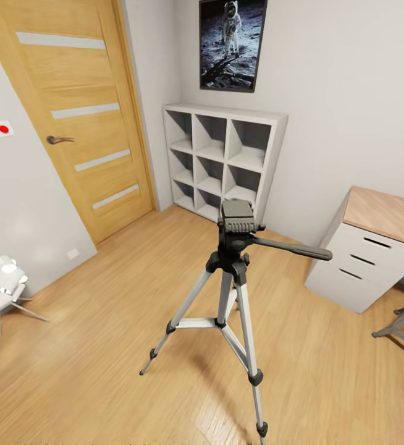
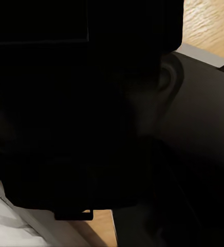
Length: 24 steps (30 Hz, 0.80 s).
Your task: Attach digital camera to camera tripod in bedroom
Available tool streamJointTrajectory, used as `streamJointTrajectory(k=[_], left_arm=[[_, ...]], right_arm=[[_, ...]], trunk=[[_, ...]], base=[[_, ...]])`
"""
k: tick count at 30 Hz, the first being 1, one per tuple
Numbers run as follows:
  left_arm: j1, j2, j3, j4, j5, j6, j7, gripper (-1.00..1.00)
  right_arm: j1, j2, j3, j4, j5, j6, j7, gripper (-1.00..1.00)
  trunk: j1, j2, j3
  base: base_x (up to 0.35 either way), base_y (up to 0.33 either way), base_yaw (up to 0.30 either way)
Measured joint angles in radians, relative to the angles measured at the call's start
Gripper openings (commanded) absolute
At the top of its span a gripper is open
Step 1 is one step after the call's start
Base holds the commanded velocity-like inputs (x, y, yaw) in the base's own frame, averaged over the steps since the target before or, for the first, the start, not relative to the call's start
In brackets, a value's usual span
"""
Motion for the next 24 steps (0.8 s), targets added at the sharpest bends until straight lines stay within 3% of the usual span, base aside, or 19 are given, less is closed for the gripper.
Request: streamJointTrajectory(k=[24], left_arm=[[0.000,0.000,0.000,0.000,0.000,0.000,0.000,-1.00]], right_arm=[[0.000,-0.003,0.000,0.001,0.000,0.000,0.000,1.00]], trunk=[[0.000,0.000,-0.040]], base=[[0.000,0.000,0.000]])
